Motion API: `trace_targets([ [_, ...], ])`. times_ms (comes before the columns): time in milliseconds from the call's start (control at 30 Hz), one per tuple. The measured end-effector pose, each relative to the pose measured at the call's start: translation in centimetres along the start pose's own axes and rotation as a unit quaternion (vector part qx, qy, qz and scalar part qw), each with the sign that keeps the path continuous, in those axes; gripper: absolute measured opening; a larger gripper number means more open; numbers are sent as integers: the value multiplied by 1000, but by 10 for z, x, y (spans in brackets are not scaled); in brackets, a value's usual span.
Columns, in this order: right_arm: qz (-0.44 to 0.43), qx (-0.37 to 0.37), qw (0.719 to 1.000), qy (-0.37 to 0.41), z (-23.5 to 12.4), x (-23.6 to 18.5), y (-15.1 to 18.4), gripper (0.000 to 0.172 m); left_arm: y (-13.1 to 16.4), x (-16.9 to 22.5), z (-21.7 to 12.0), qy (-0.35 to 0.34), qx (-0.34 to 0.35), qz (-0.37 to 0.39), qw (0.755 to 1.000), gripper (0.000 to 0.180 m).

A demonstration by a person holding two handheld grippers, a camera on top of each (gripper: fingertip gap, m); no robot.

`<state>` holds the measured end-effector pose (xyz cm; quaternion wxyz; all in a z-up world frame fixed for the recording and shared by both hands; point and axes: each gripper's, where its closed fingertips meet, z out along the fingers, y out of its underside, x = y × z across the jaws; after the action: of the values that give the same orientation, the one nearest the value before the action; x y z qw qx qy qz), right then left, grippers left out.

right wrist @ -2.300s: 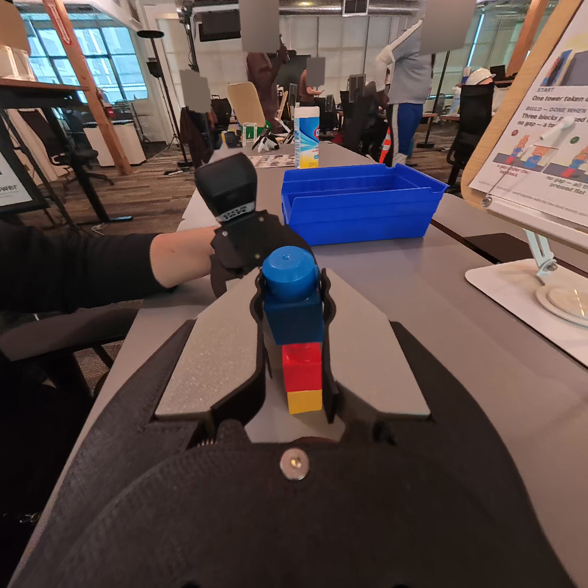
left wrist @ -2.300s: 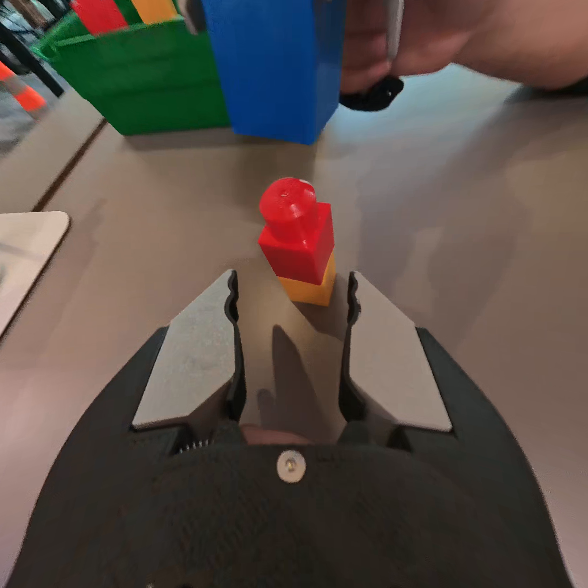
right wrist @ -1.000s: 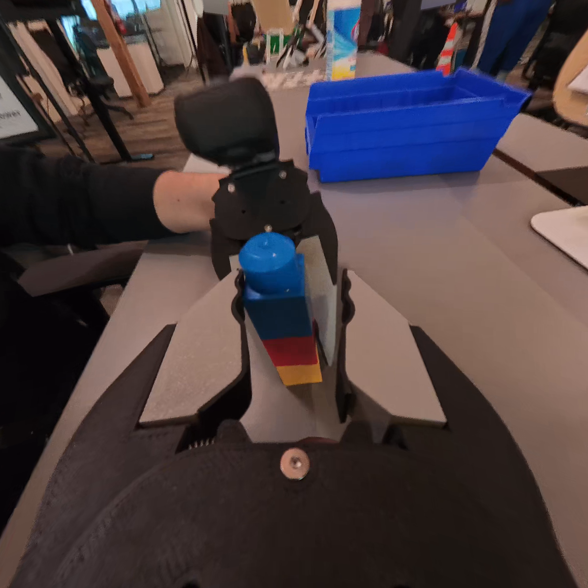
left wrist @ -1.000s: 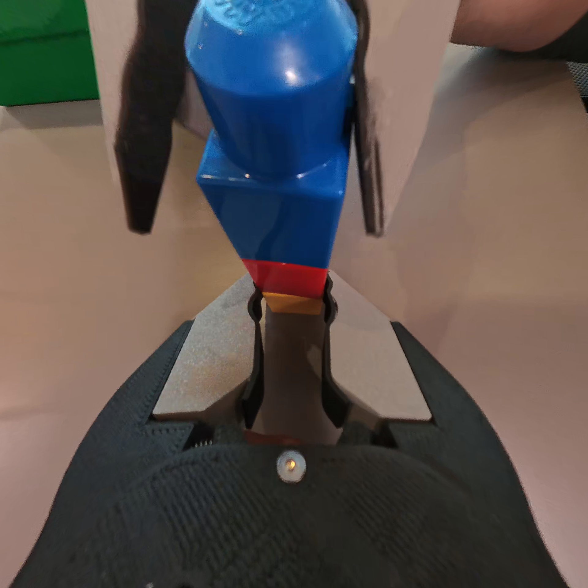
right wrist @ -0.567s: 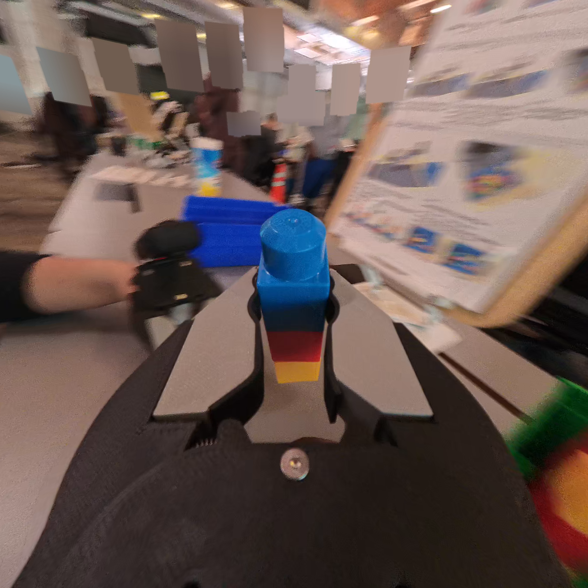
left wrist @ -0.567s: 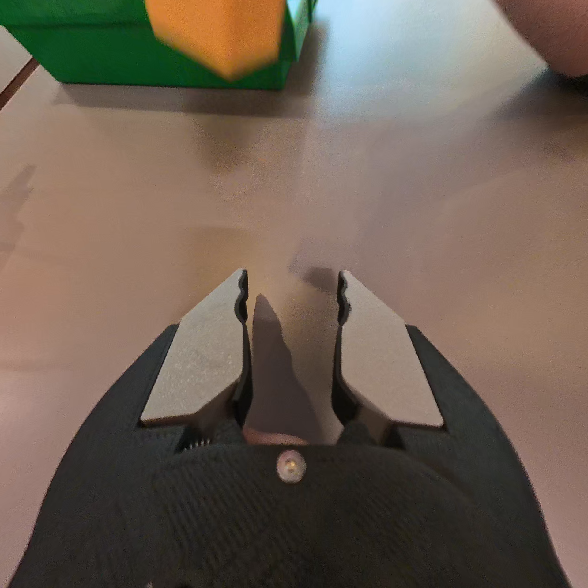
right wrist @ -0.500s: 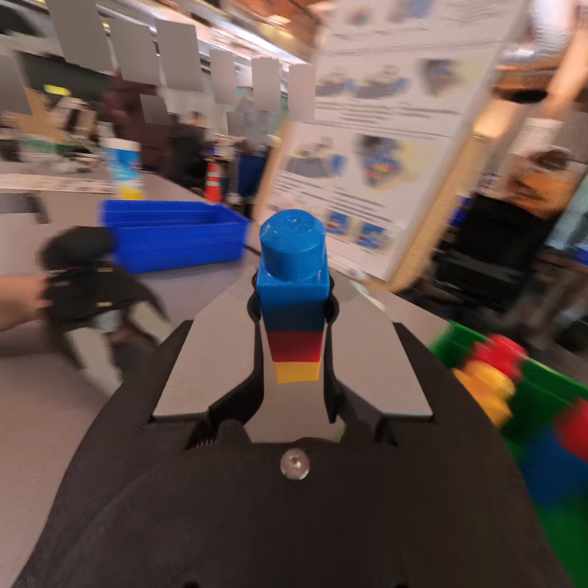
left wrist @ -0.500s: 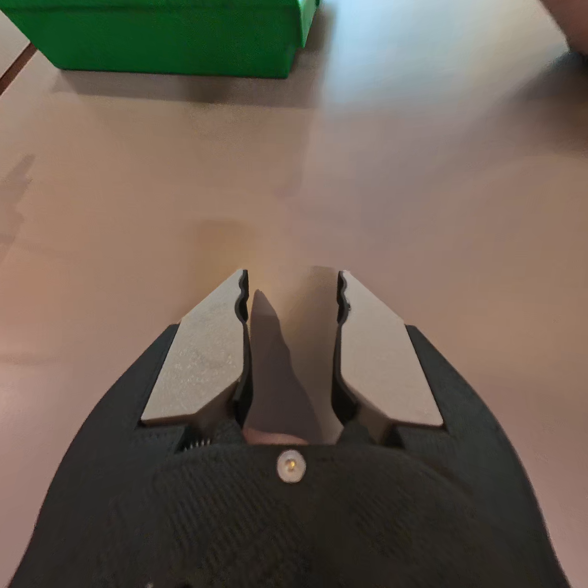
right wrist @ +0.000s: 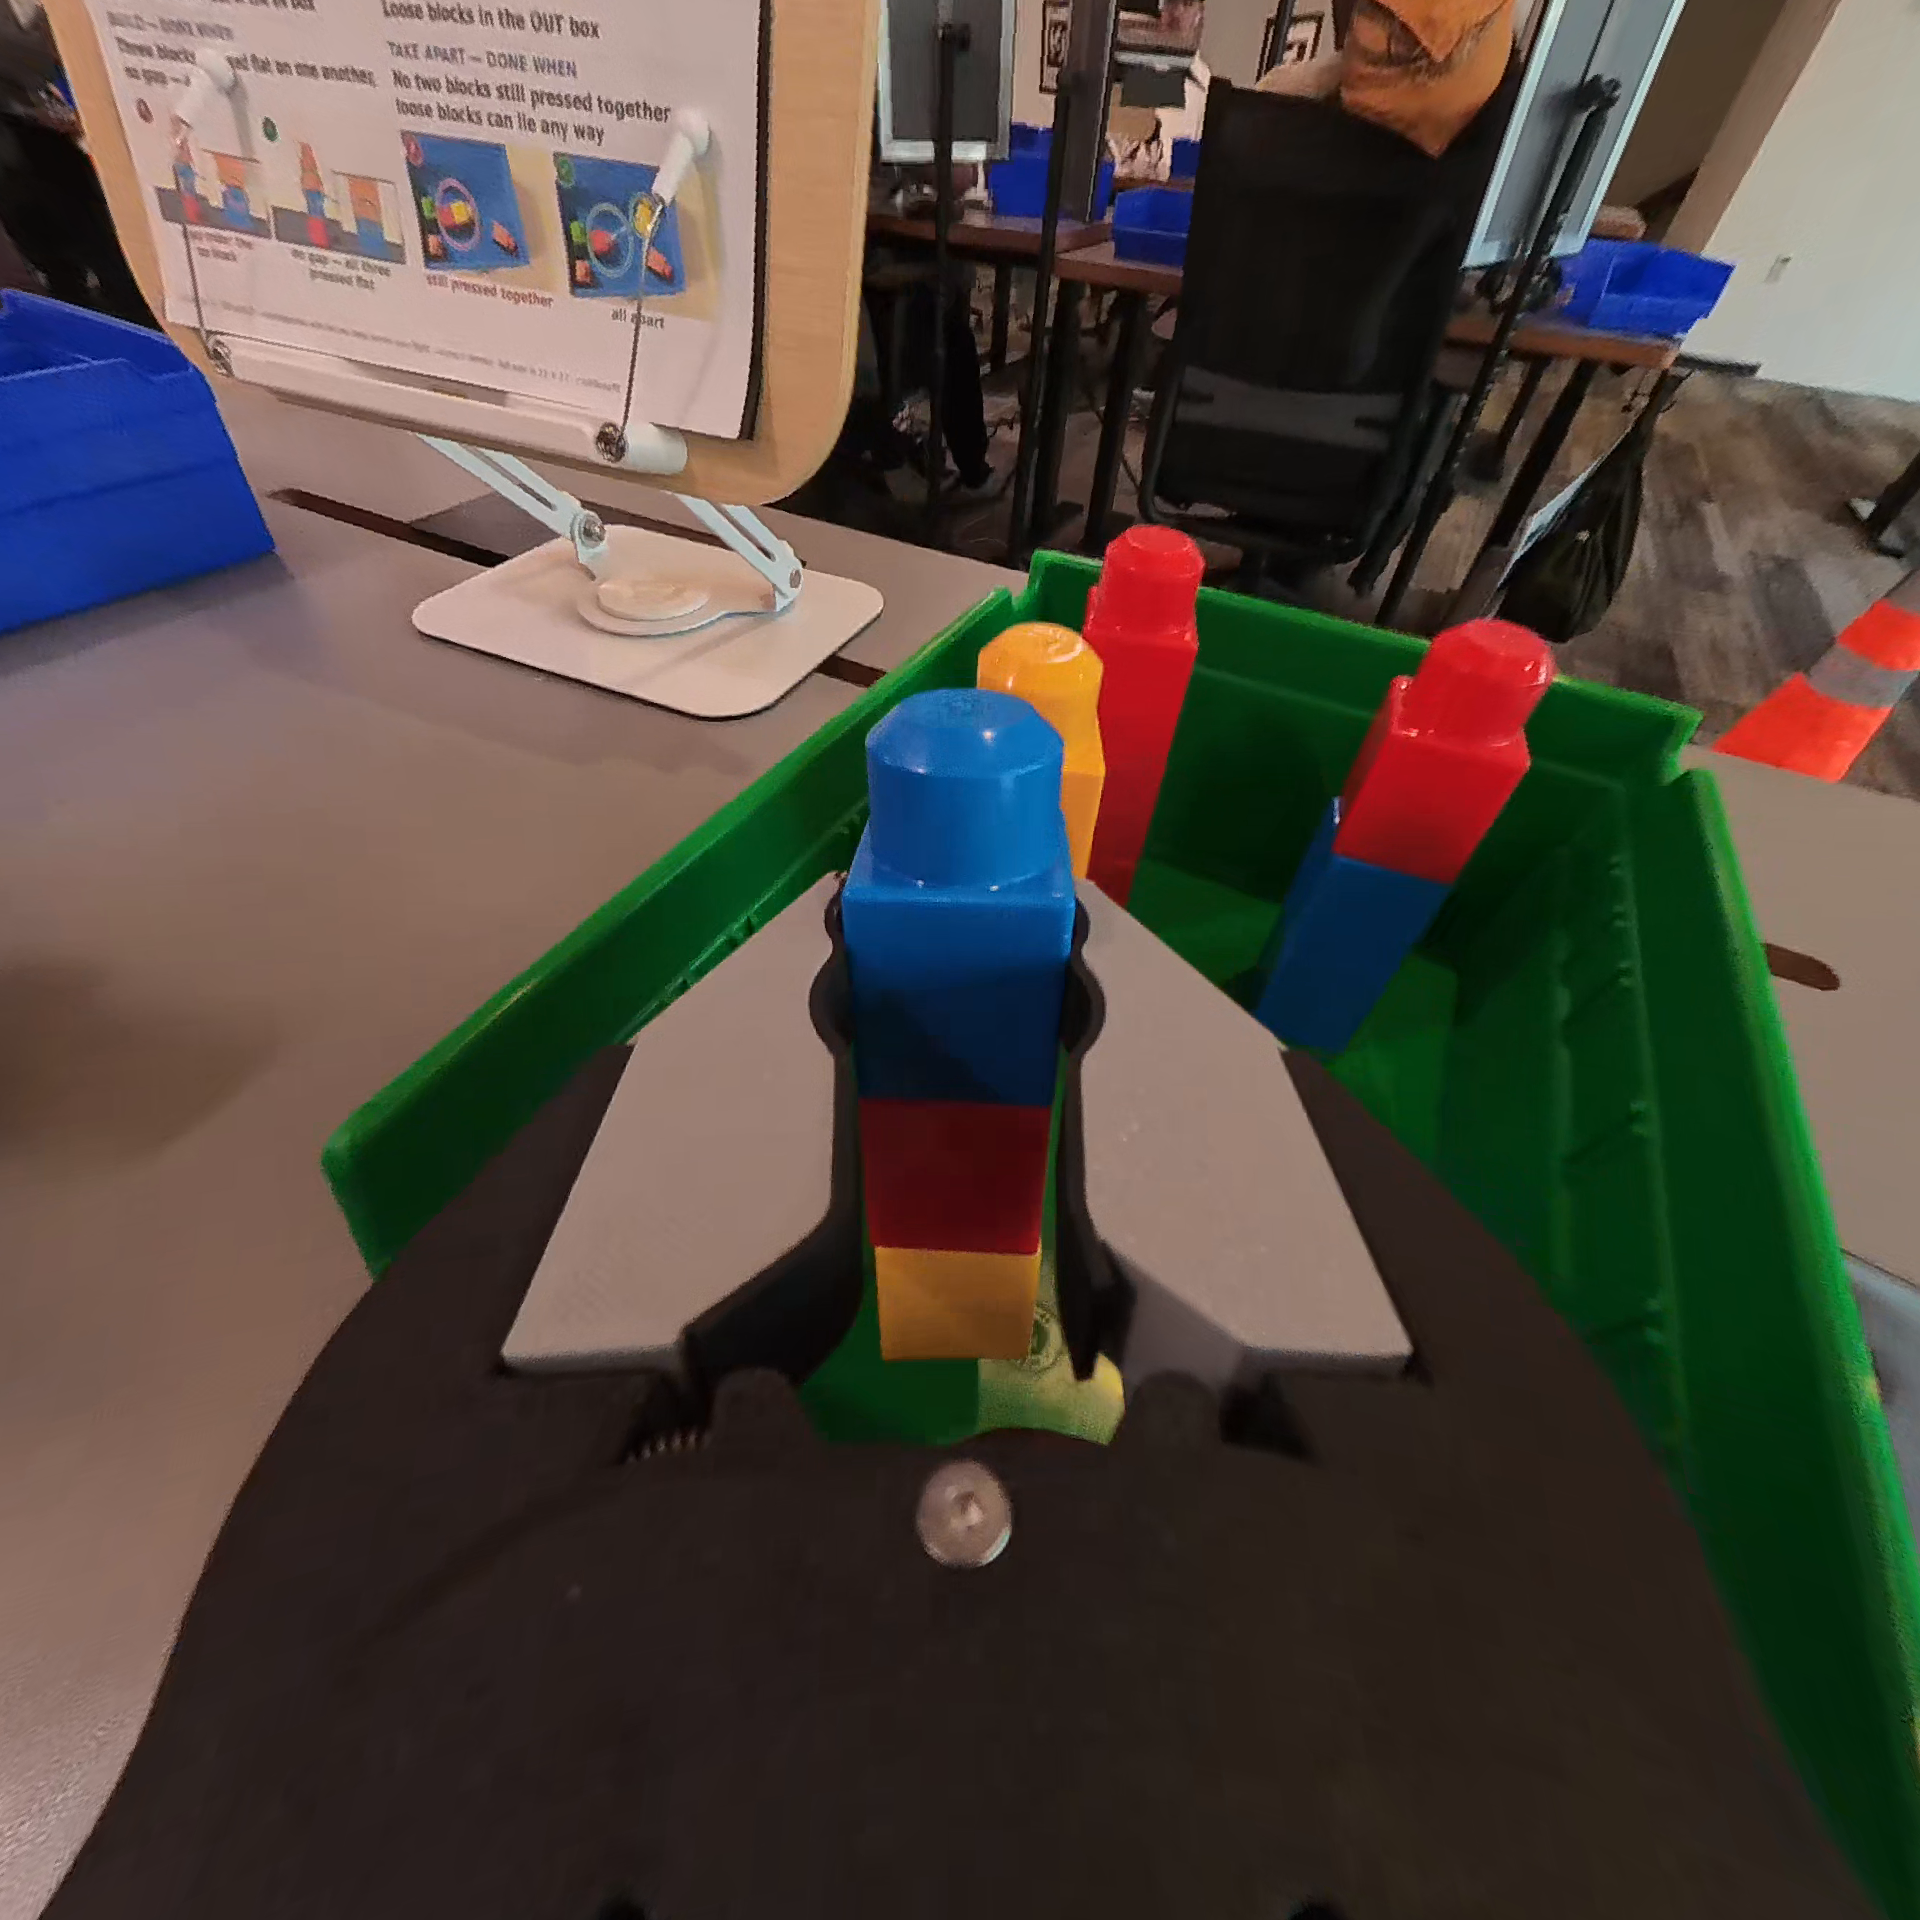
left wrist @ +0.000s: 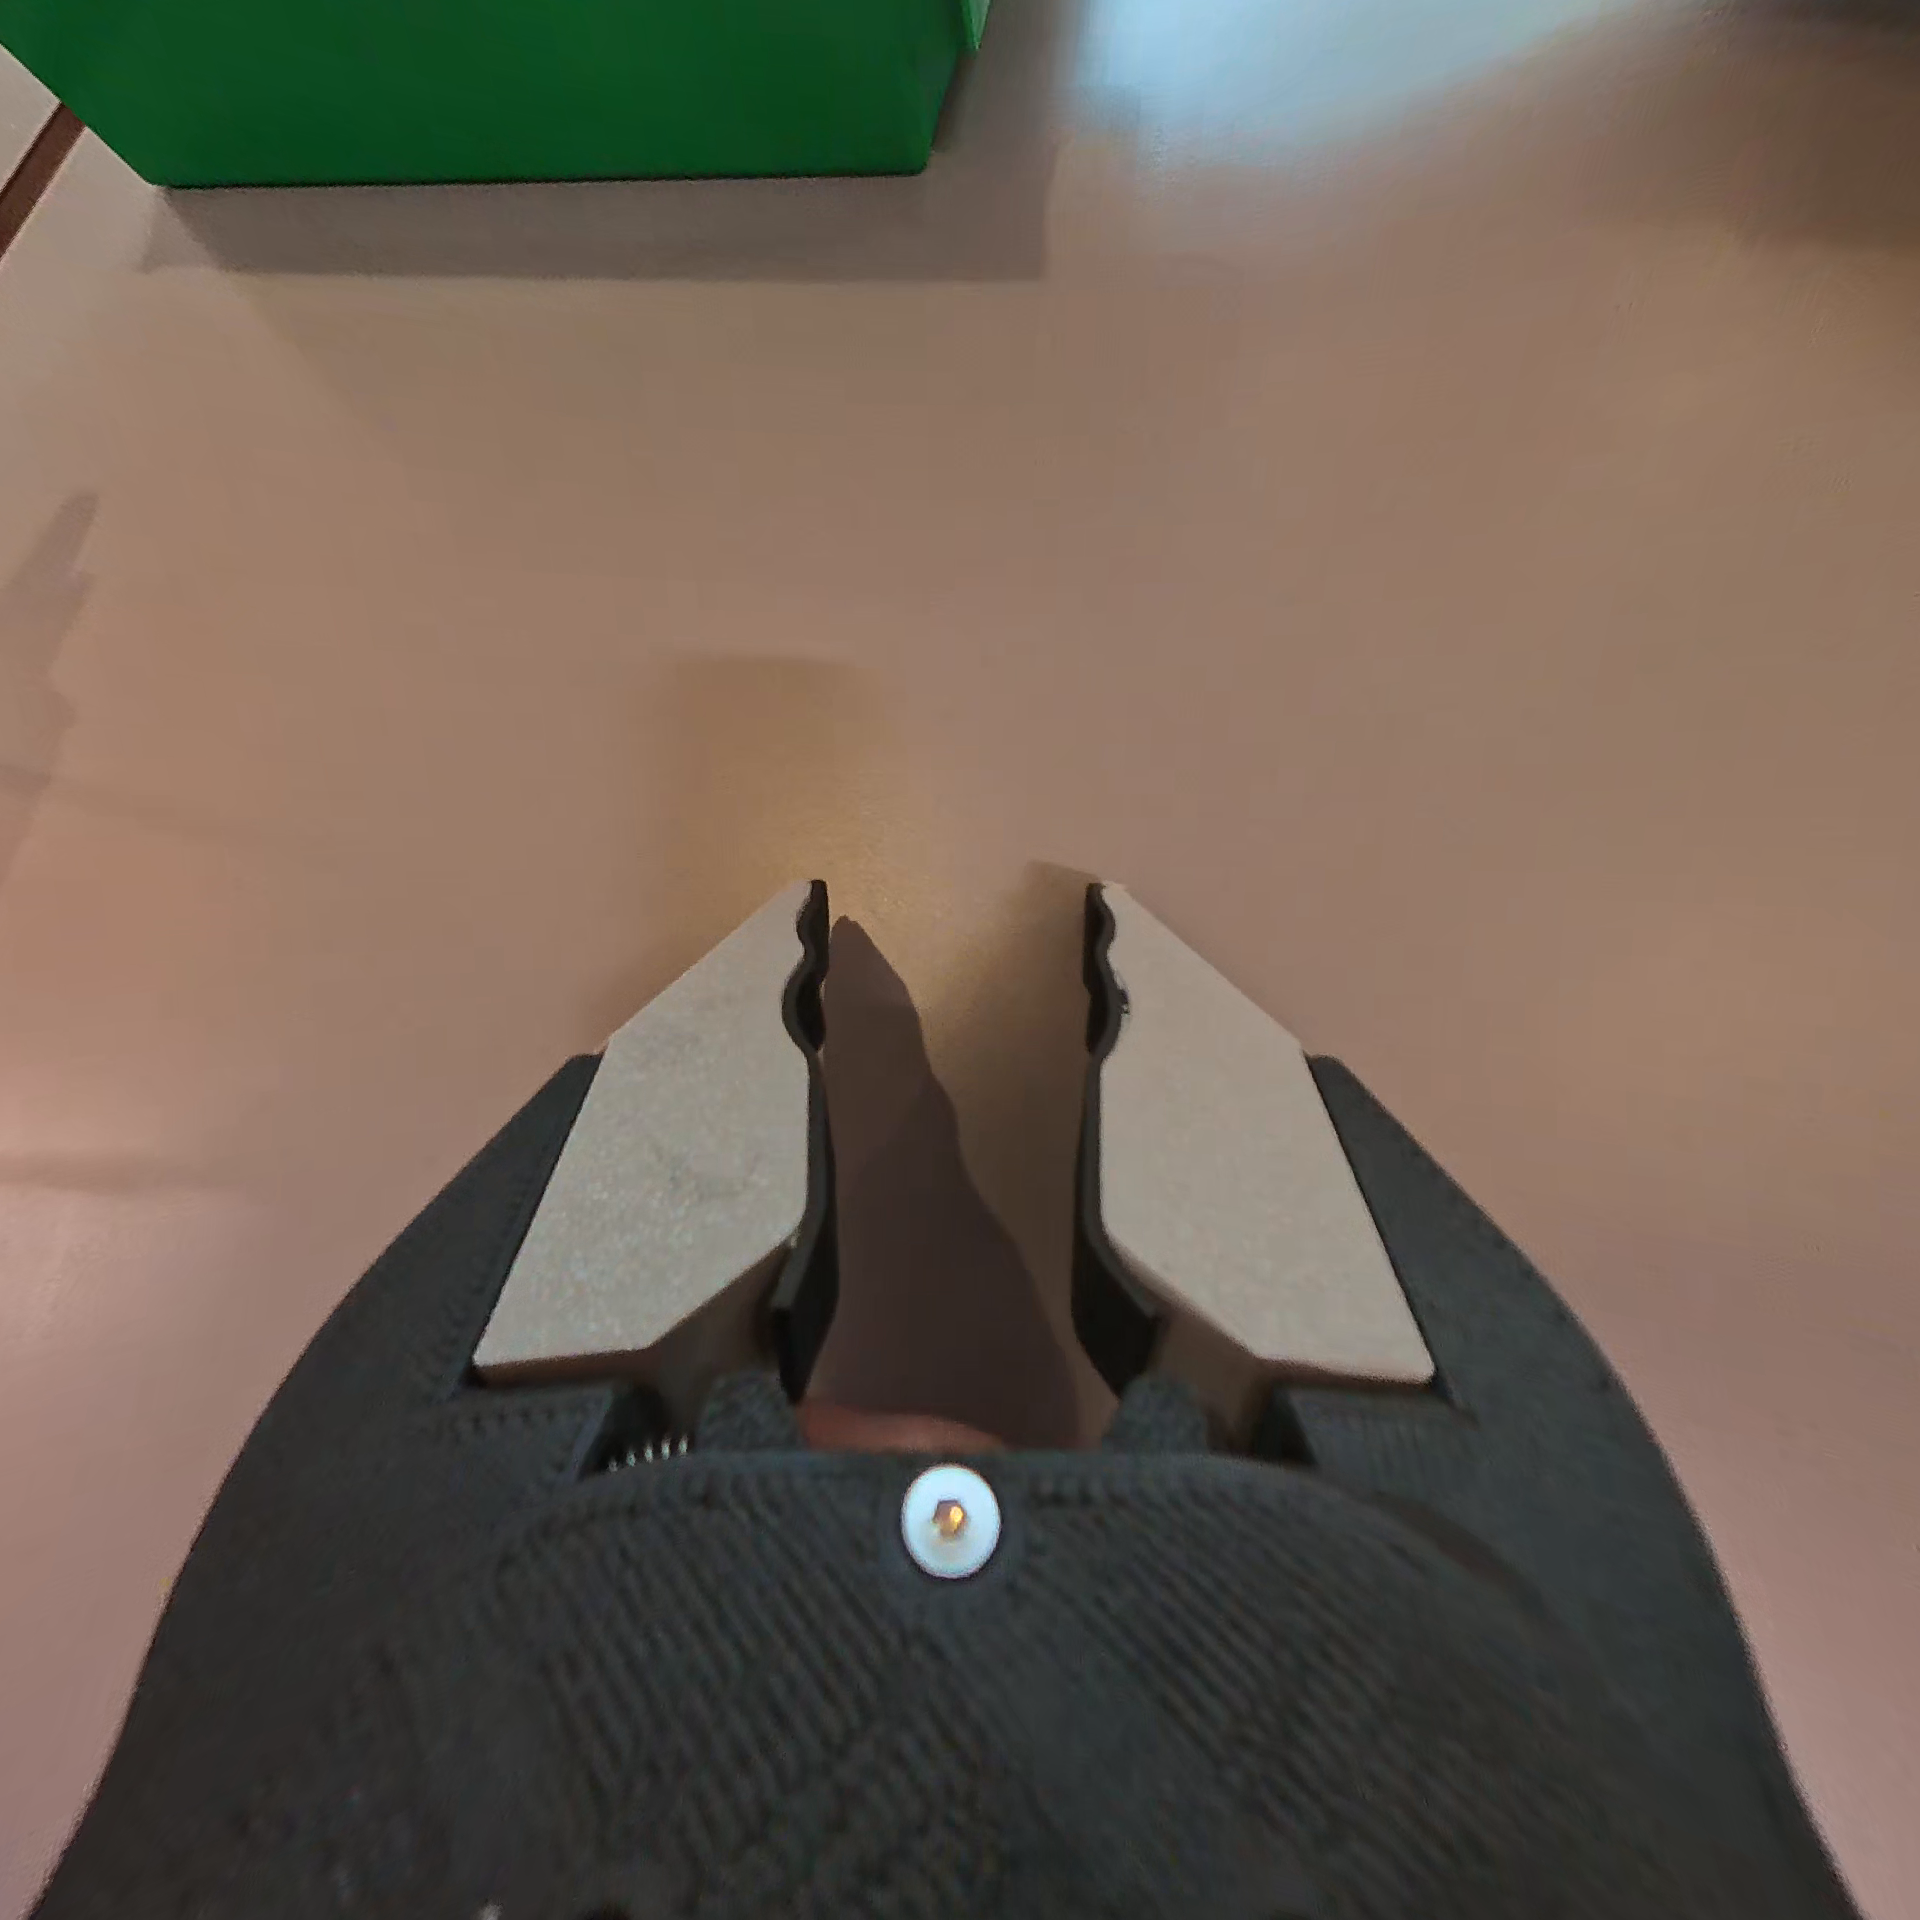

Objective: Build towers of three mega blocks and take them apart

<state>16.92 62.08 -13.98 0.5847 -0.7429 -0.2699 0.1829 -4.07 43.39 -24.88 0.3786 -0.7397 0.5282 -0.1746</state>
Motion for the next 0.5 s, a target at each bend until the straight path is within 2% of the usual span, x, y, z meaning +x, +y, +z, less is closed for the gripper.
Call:
trace_targets([
  [233,1,-92,996,-2,9,-4,31,36,1,-13,-1,-29,-1,-36,999,49],
  [367,-7,-90,996,11,4,-3,33,36,2,-24,-3,-46,4,-70,996,49],
  [500,18,-97,995,8,-2,2,43,37,4,-25,-3,-51,0,-72,996,49],
])
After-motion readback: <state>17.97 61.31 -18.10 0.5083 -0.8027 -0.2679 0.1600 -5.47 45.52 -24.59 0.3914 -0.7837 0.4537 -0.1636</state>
